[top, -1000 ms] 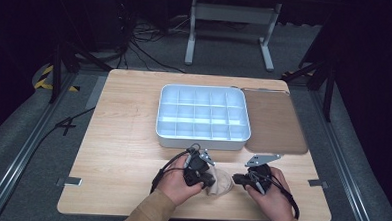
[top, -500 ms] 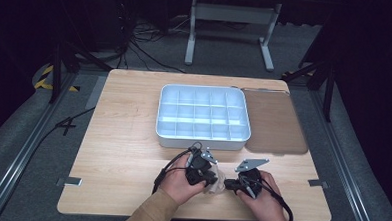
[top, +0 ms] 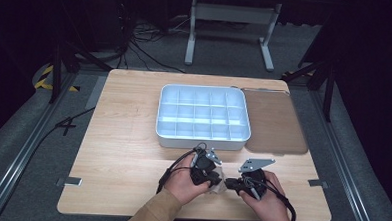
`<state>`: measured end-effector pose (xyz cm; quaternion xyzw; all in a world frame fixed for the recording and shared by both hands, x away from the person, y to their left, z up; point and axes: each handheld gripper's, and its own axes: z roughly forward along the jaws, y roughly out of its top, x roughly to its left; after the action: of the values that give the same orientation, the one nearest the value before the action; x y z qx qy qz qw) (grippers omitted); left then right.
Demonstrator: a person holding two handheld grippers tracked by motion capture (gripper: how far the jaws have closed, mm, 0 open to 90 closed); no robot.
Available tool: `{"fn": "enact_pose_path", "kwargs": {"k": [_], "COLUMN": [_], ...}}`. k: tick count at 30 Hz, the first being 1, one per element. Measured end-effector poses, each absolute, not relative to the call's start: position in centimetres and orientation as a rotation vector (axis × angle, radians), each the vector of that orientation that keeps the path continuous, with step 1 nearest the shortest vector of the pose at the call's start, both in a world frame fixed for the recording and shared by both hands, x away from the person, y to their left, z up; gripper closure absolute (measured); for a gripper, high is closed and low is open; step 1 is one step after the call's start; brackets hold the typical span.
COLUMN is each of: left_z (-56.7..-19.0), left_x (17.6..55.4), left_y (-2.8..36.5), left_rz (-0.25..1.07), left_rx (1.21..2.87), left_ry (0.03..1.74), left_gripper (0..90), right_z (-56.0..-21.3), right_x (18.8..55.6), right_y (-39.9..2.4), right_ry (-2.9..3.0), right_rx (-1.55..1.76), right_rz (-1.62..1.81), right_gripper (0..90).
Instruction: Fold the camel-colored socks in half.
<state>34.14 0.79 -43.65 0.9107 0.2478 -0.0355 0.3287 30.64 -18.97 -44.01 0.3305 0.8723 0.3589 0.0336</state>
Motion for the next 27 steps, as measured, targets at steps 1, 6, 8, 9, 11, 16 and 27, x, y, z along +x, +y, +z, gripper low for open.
{"fn": "enact_pose_path", "kwargs": {"k": [1,6,8,9,11,16,27], "left_z": [-43.6,-43.7,-43.7,-43.7,-43.8,-43.7,-42.2], "left_x": [34.2,34.4,34.5,34.5,34.5,34.5,34.5], "left_y": [0.8,0.9,0.9,0.9,0.9,1.0,4.5], "left_rz": [-0.090,-0.108,-0.105,-0.106,-0.111,-0.110,-0.045], "left_rx": [2.379,2.355,2.352,2.350,2.345,2.340,2.353], "left_ry": [0.652,0.694,0.693,0.695,0.704,0.705,0.739], "left_gripper": [77.3,79.3,80.2,80.4,80.6,80.0,75.7], "right_z": [-43.7,-43.1,-43.3,-43.4,-43.7,-44.4,-45.5], "right_x": [30.4,29.1,28.9,29.0,29.1,29.5,30.6], "right_y": [-18.7,-16.6,-16.1,-16.0,-16.0,-16.3,-17.5], "right_ry": [2.694,2.761,2.755,2.751,2.744,2.735,2.735], "right_rx": [0.994,0.828,0.791,0.789,0.793,0.827,0.931], "right_rz": [1.114,1.127,1.143,1.145,1.162,1.129,1.075], "right_gripper": [86.5,86.8,85.8,85.5,84.7,85.1,84.9]}}
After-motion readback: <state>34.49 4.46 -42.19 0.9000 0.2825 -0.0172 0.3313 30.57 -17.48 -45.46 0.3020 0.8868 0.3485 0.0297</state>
